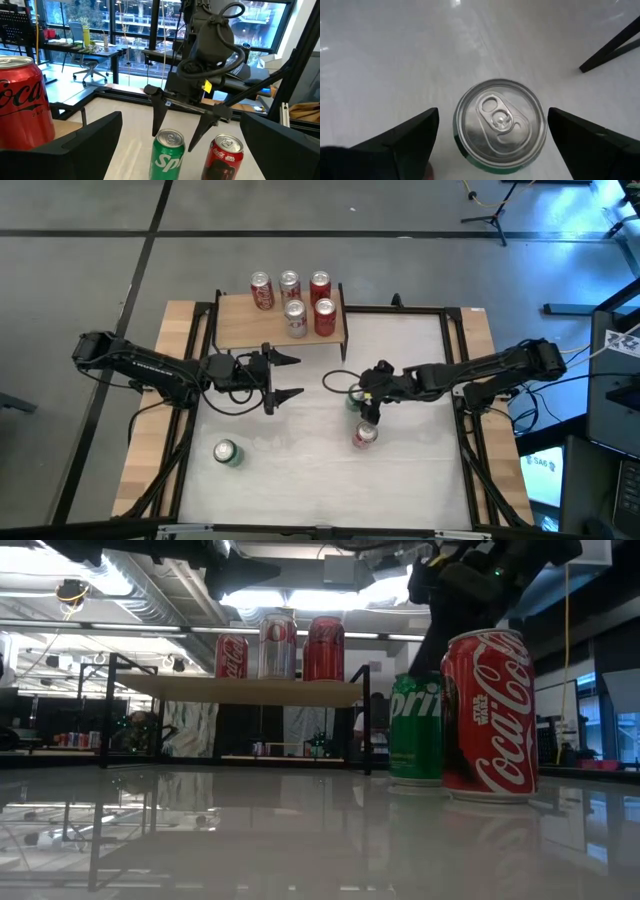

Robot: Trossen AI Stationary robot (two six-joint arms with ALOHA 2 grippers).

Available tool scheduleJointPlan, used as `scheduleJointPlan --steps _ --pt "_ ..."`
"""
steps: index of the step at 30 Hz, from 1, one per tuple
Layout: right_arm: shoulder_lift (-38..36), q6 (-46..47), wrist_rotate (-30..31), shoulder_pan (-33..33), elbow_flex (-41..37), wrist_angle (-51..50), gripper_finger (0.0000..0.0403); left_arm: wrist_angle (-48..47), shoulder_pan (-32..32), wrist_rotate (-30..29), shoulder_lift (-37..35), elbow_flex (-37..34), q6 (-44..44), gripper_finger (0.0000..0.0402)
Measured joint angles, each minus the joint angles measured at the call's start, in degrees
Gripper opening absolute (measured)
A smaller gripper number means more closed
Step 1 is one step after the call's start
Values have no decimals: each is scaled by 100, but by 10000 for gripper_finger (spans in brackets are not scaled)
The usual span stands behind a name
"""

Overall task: Place canned beverage on shelf
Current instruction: Put the right green soda can on the shelf

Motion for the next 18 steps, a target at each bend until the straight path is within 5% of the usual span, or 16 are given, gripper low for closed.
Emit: scheduleJointPlan --steps 13,18 --pt "302 -32 -92 0 -2 -13 365 -18 12 -15 0 0 44 396" --pt "302 -34 -91 0 -2 -13 330 -52 174 4 0 0 37 396"
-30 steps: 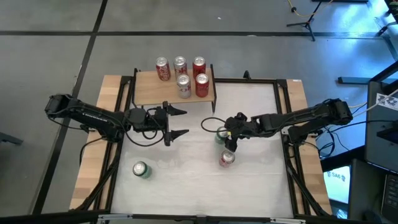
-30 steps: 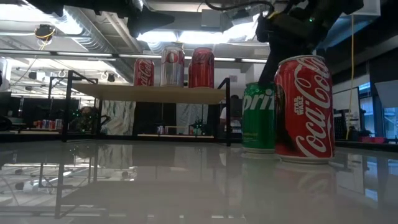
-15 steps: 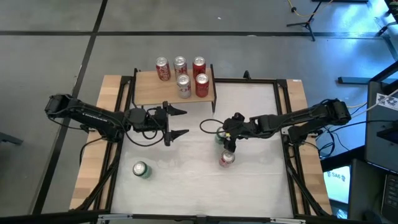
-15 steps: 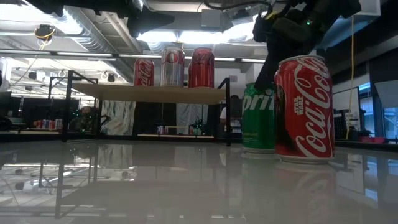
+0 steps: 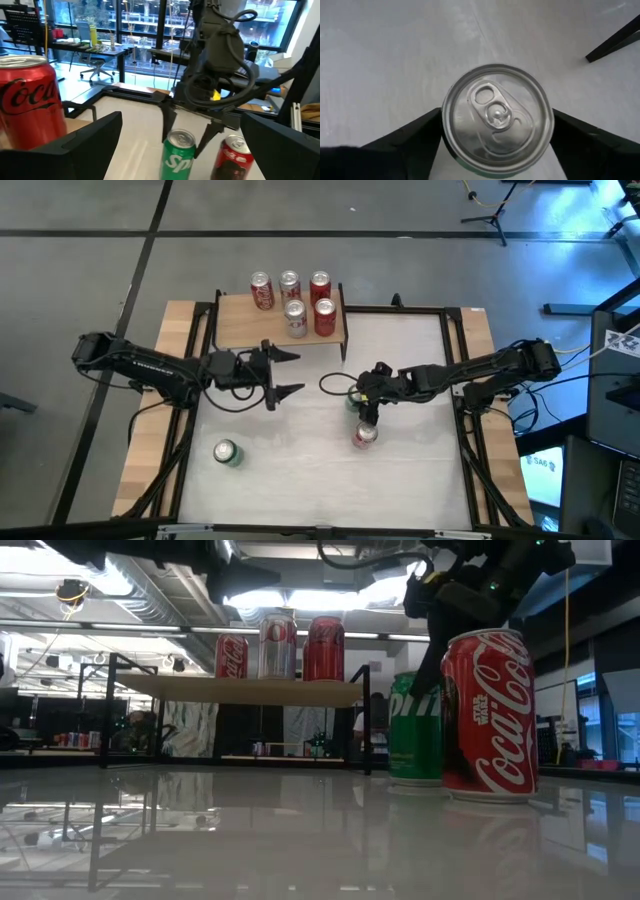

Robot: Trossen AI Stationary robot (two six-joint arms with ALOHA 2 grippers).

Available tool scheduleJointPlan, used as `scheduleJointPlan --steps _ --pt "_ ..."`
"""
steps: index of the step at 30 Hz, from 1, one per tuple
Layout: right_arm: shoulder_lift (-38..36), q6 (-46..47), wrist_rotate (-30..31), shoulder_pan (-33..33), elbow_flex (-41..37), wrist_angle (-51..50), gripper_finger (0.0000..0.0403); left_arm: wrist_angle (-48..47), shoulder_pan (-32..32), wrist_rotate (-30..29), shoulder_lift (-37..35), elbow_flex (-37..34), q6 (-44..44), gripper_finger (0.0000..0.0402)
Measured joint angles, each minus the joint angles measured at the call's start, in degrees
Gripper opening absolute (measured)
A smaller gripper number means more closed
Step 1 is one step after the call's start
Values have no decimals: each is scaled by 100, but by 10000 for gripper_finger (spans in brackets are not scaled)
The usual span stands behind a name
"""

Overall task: Place canned beverage on shelf
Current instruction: Put the right green soda can on the shelf

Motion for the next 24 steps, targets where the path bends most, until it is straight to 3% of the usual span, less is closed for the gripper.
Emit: scheduleJointPlan --steps 5,14,19,24 --pt "-2 -1 -55 0 0 17 286 1 157 154 -1 0 -42 396" --pt "-7 -44 -204 2 2 15 305 202 342 515 514 0 -59 396" --pt "-9 -722 -582 1 2 104 297 839 344 653 1008 0 -199 396" --pt "-2 -1973 -1186 -46 0 495 290 1384 315 652 1402 0 -389 396"
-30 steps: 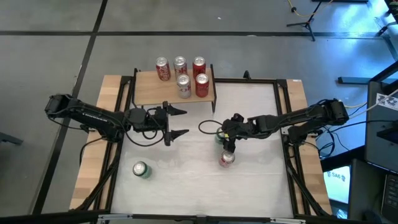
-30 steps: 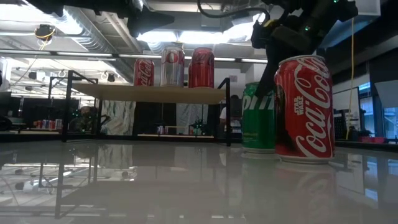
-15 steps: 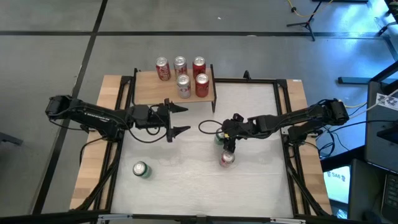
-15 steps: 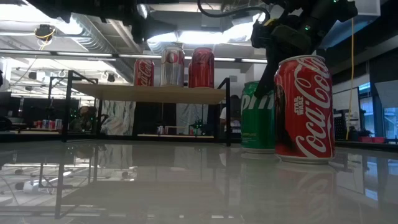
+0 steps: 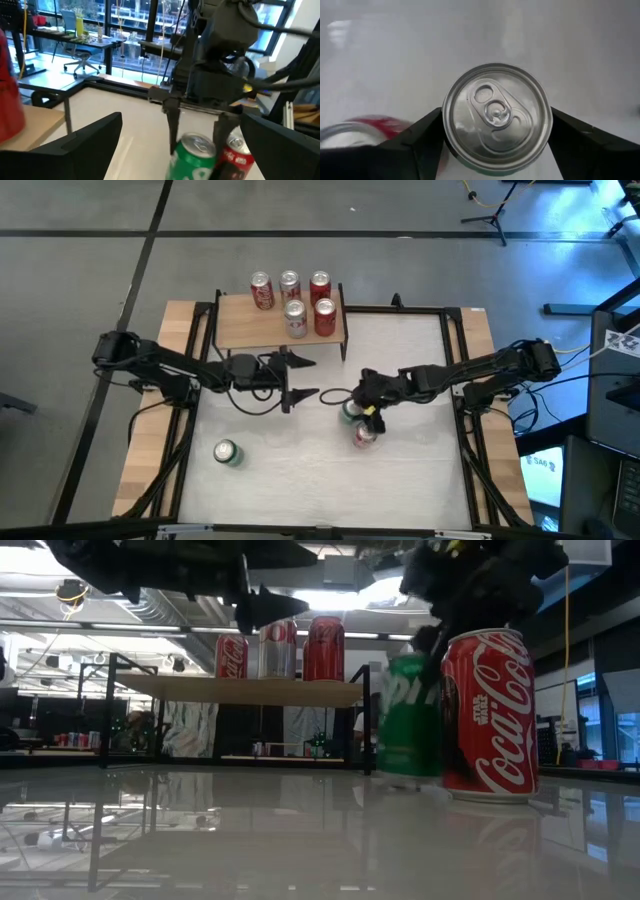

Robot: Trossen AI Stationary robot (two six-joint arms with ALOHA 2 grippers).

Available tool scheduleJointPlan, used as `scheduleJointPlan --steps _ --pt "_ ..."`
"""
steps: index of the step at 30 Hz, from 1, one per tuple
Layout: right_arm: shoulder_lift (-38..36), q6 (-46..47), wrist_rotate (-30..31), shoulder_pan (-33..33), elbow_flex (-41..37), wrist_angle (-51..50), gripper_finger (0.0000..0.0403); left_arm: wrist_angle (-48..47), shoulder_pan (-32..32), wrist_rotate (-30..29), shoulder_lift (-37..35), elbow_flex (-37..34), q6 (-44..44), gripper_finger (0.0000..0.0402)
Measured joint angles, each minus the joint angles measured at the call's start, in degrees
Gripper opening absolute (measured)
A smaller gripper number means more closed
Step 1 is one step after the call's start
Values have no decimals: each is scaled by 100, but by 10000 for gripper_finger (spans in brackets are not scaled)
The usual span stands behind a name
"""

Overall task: Place canned beverage on shelf
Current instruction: Put the right green soda can on the shelf

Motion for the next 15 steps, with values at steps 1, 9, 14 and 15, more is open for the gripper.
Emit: scheduleJointPlan --steps 1,9,14,15 --pt "0 -225 -169 -34 2 112 291 63 0 0 49 0 -79 396" --pt "0 -1143 -1051 -535 11 485 298 193 0 -22 209 0 -259 396" --pt "0 -1499 -1262 -768 92 386 299 283 55 -24 209 0 -255 396" --pt "0 -1590 -1358 -804 138 374 299 278 74 -24 209 0 -254 396"
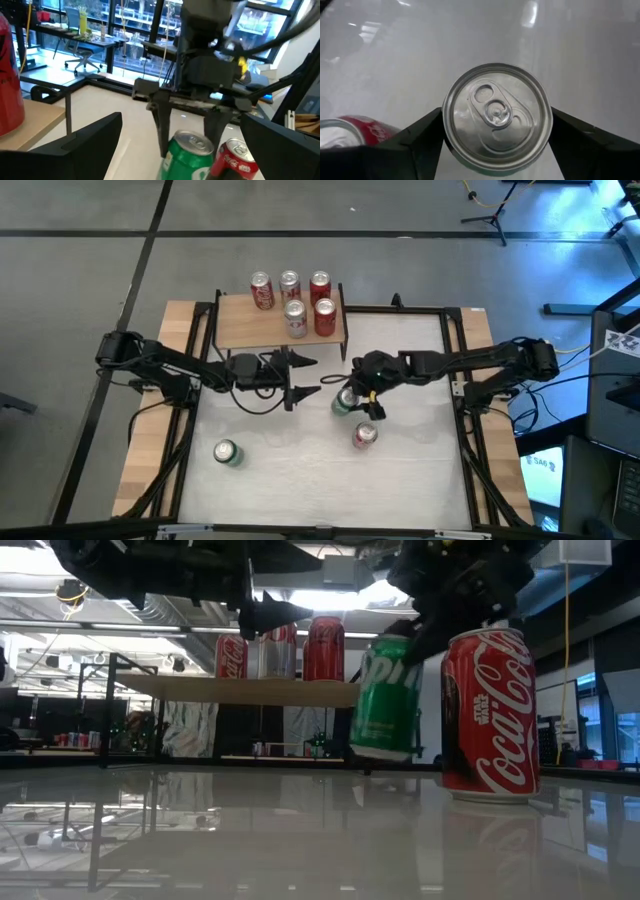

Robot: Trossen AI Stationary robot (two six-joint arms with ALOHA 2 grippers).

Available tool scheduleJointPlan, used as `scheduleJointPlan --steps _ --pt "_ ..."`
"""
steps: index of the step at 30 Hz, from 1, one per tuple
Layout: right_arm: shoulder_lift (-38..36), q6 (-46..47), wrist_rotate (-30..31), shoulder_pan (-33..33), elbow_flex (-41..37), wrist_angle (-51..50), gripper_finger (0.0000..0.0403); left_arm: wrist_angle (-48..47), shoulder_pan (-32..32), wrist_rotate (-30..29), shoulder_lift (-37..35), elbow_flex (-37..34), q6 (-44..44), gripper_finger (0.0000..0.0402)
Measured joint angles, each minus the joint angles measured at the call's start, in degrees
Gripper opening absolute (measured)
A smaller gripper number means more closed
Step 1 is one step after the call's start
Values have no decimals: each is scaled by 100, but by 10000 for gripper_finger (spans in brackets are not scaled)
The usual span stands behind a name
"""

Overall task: Place canned beverage on shelf
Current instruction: Put the right green soda can on the shelf

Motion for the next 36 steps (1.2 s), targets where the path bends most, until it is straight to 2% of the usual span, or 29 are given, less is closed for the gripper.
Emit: scheduleJointPlan --steps 7,13,25,36 --pt "2 -770 -456 -220 516 -444 295 38 51 0 0 0 0 396" --pt "247 -1102 -451 -330 912 -686 297 42 51 0 0 0 -2 396" --pt "1283 -1687 -457 -353 1823 -1491 298 22 40 157 0 0 -15 396" --pt "1757 -2162 -461 -350 1969 -1573 302 -23 -56 323 0 0 -151 396"
